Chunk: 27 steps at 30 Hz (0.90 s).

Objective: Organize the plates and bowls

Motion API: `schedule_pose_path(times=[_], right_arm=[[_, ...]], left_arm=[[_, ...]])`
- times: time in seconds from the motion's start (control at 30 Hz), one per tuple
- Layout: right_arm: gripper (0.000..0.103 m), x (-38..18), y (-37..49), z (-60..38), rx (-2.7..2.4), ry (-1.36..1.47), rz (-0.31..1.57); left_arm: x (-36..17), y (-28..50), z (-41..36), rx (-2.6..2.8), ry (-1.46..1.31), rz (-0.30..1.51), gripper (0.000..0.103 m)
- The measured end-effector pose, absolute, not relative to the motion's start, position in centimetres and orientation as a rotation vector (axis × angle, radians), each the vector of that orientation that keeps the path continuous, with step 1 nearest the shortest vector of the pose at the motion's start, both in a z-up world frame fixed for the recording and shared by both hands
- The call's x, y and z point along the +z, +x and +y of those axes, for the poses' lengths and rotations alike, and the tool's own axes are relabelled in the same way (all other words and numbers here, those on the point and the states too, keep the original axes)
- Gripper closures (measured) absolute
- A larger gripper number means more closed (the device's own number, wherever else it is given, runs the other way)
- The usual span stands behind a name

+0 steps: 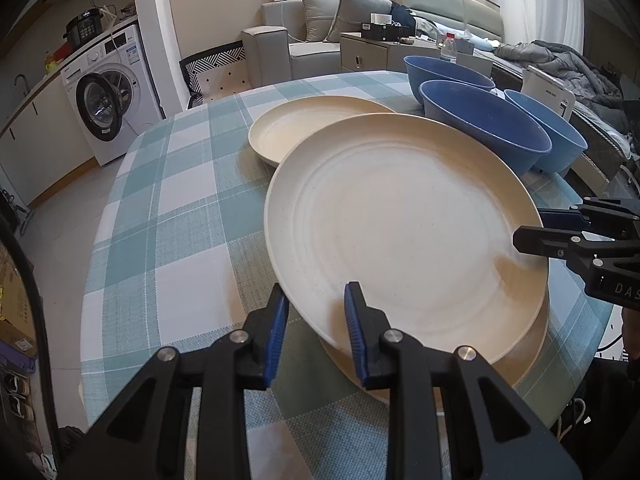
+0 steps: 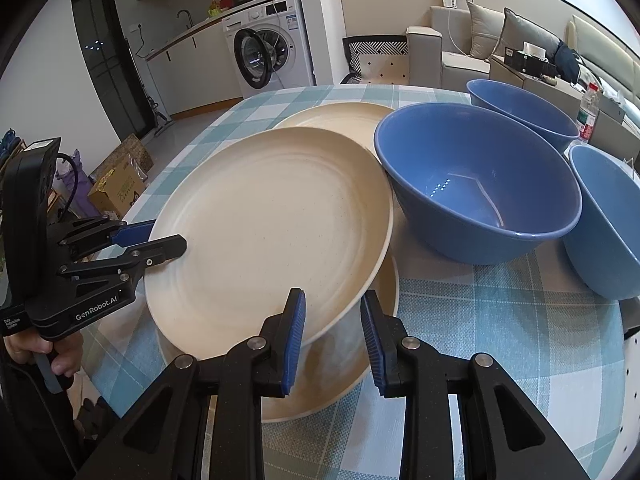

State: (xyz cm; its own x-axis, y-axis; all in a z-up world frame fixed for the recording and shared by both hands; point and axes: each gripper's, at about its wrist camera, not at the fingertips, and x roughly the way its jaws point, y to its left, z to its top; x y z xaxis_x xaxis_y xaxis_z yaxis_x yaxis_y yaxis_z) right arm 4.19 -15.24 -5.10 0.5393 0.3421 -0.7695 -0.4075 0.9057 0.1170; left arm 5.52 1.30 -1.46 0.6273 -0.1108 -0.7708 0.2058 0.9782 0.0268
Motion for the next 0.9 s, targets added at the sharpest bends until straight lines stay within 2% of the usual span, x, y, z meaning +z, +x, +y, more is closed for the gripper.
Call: schedule_pose_path(times=[0.9], right_arm=[[0.072,-5.9,2.4,-14.8,0.403,-0.179,0.920]], left_arm=[[-2.3,4.9,-0.1,-0.226,0.203,0.919,0.074]])
